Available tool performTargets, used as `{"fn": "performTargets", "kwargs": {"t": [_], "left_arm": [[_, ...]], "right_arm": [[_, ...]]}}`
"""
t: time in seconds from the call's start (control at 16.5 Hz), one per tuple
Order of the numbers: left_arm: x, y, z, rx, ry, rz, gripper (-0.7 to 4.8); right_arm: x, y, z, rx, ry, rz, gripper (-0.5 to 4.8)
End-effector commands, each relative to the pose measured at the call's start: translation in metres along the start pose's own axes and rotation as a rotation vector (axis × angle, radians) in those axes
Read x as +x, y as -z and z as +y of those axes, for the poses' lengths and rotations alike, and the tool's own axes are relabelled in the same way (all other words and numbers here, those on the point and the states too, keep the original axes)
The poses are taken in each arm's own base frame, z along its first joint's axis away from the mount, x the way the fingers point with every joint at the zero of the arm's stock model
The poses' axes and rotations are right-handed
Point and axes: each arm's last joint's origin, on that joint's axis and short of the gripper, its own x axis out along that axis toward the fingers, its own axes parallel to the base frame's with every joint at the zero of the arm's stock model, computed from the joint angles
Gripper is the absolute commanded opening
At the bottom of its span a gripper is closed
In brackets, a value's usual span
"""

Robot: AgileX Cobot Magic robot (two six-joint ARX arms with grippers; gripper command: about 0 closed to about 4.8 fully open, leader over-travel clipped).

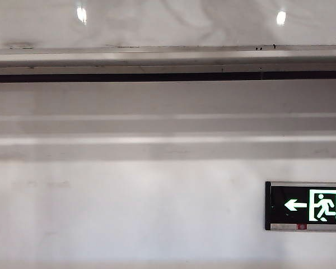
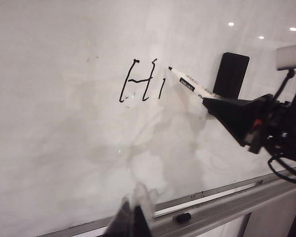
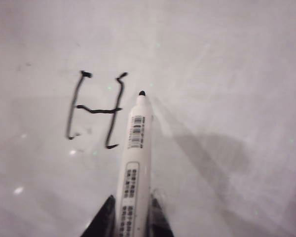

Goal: Take a marker from the whiteboard tray, write "Hi!" on the whiteboard, and then put the marker back vertically into the whiteboard tray.

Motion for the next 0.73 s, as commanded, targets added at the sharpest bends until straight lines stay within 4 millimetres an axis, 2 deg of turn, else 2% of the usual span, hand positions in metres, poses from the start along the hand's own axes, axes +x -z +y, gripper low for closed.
{"fn": "performTargets", "kwargs": {"t": [0.06, 0.36, 0.73], "left_arm": [[-0.0010, -0.0028, -0.0010, 0.002, 0.011, -0.017, -0.05], [-0.0009, -0.0027, -0.0009, 0.002, 0.011, -0.017, -0.05], [-0.0009, -0.0028, -0.0009, 0.002, 0.011, -0.017, -0.05]], "right_arm": [[0.0015, -0.0019, -0.0043, 0.007, 0.037, -0.017, -0.02], [0.0061, 0.0006, -0.0054, 0.006, 0.009, -0.026, -0.02], [0.0062, 0.0007, -0.0068, 0.008, 0.061, -0.021, -0.02]]}}
